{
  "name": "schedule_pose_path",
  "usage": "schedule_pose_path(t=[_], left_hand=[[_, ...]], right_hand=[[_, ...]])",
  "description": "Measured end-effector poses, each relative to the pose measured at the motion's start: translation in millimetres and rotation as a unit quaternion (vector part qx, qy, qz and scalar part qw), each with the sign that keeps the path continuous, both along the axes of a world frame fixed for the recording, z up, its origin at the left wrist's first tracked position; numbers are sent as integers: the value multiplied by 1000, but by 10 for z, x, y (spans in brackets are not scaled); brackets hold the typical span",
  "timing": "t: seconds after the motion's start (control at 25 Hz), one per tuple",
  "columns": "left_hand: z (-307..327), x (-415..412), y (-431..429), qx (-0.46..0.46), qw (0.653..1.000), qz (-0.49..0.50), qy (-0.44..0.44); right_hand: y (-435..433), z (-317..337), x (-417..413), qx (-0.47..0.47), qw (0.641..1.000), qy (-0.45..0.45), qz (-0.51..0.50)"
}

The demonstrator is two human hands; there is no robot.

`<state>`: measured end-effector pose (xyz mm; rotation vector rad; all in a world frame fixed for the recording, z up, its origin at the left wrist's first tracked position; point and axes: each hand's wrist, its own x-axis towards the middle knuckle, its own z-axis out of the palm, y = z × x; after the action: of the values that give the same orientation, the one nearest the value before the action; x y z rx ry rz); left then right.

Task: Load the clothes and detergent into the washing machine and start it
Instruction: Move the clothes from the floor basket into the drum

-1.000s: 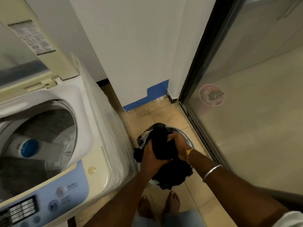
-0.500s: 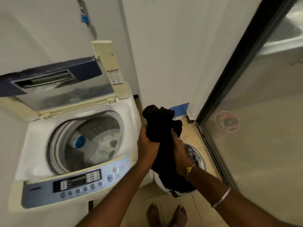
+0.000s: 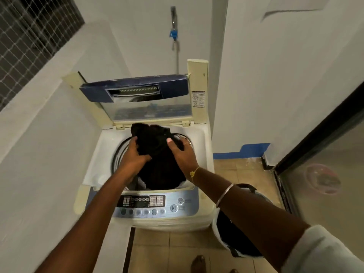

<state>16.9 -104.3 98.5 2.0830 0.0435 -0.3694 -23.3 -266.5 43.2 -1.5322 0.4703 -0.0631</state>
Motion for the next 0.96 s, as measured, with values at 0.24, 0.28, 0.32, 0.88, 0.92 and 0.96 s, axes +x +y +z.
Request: schedule_pose_path(t=[0.24, 0.28, 0.32, 0.88, 0.92, 0.96], left_hand=[[-387, -215, -593, -32, 999, -14, -21], [-462, -288, -816, -35, 998, -39, -34], [-518, -387, -1068, -34, 996, -69, -50], [-2734, -1721, -3467, 222, 897, -365, 113], [-2959, -1783, -3477, 220, 904, -342, 134], [-3202, -1842, -3486, 212, 913, -311, 159]], right_hand=[[-923, -535, -409, 21, 986, 16, -167], [-1089, -672, -513, 19, 982, 32, -183], [-1243, -817, -628, 12, 979, 52, -199], [-2563, -2990, -2156, -86, 932, 319, -151], [-2606, -3121, -2199, -88, 932, 327, -133], [-2659, -3299, -2233, -88, 932, 329, -120]])
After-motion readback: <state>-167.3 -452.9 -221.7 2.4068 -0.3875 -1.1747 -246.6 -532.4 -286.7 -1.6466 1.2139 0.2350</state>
